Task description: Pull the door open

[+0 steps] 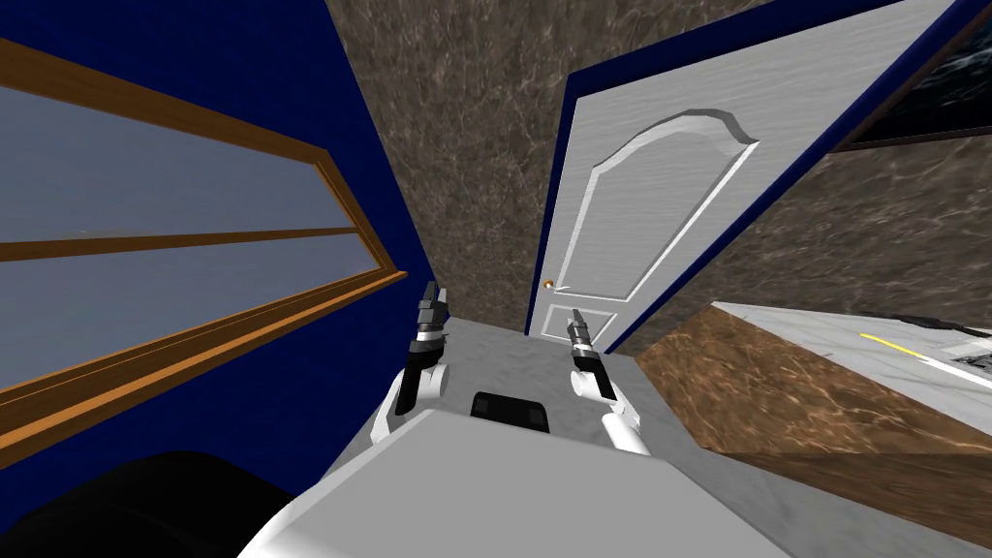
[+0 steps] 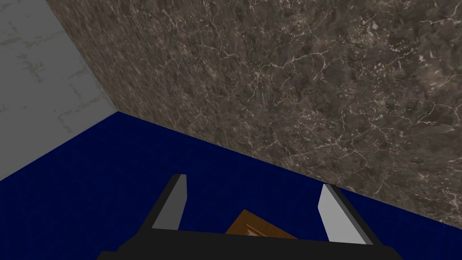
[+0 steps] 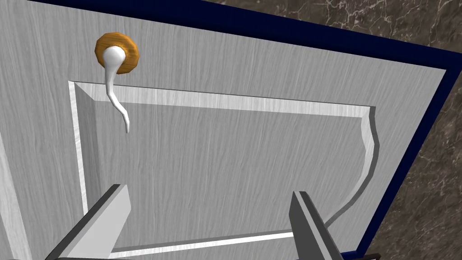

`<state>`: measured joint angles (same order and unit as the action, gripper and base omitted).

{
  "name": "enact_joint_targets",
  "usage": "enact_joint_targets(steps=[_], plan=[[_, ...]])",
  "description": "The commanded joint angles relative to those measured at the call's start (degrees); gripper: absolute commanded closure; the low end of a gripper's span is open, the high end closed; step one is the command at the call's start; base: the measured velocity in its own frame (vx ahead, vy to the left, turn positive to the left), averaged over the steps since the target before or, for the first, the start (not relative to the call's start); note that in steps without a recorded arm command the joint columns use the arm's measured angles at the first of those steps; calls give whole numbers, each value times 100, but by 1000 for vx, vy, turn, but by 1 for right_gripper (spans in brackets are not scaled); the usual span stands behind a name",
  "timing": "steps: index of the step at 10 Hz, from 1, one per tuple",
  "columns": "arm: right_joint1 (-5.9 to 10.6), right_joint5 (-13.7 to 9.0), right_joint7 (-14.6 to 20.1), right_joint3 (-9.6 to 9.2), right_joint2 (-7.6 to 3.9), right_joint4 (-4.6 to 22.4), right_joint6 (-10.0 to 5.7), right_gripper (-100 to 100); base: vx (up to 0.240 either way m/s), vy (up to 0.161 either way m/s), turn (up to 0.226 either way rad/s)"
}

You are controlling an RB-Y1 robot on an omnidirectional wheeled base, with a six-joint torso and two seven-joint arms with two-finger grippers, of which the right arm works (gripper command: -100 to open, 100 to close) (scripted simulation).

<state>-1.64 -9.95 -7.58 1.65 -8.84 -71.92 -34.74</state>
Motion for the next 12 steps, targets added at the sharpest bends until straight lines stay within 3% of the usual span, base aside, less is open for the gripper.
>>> enact_joint_targets(steps=[1,5,6,12], plan=[[116,-89,-2,16,-54,286,-40,-100,73,-17,84],[484,-316,-25,64,-169,1040,-140,-100,101,-26,72],[484,-316,-25,64,-169,1099,-140,-100,57,-23,23],[985,-626,-56,129,-319,2183,-276,-100,84,-21,64]])
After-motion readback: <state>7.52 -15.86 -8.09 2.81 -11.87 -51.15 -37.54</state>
